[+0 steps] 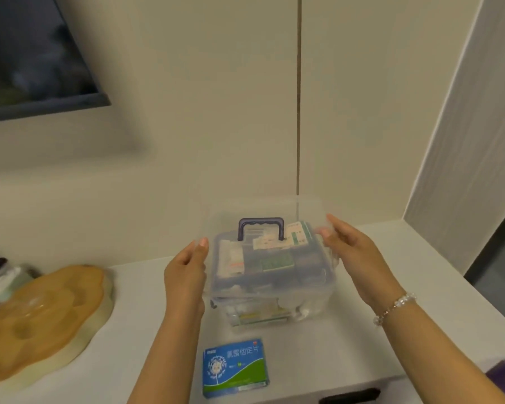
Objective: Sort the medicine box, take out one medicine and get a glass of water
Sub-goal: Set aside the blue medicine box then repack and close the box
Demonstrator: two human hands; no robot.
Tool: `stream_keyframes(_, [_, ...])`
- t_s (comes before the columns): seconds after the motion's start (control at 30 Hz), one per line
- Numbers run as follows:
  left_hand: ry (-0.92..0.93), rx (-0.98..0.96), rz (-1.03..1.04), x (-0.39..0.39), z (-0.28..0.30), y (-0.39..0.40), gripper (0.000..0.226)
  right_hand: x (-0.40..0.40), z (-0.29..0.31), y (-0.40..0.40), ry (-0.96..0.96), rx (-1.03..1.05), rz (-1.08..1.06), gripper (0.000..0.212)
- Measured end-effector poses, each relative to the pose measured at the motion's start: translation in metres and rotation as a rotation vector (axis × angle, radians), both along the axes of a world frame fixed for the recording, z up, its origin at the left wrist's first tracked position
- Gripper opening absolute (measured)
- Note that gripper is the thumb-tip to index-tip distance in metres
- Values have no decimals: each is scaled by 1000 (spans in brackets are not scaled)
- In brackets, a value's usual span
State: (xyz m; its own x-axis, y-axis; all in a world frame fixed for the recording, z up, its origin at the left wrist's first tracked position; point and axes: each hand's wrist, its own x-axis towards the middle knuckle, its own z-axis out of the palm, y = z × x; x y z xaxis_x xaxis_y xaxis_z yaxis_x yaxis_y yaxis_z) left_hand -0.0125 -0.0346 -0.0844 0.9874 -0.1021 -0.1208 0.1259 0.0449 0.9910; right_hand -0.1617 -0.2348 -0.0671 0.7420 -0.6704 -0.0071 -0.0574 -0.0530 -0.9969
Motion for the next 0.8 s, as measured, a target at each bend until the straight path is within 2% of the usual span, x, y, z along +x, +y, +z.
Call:
stream_keyframes(0.07, [-3,11,2,-4,-4,-6,9,2,-4,2,86,-97,-13,54])
stream_keyframes(0.2, [-44,72,3,-5,-7,-13,33,8,-10,-3,171,-64,75,58])
stream_keyframes(0.33, [31,137,-43,-1,-14,-14,21,15,-19,-7,230,-44,115,58])
stream_keyframes(0.47, [77,147,-88,-1,-21,-13,18,19,-28,-14,245,-19,101,55])
stream_keyframes(0.6, [162,144,-93,-2,-28,-12,34,21,-37,-20,266,21,82,51])
stream_keyframes(0.8, [214,200,-115,-1,-37,-6,31,29,-43,-24,342,113,61,58])
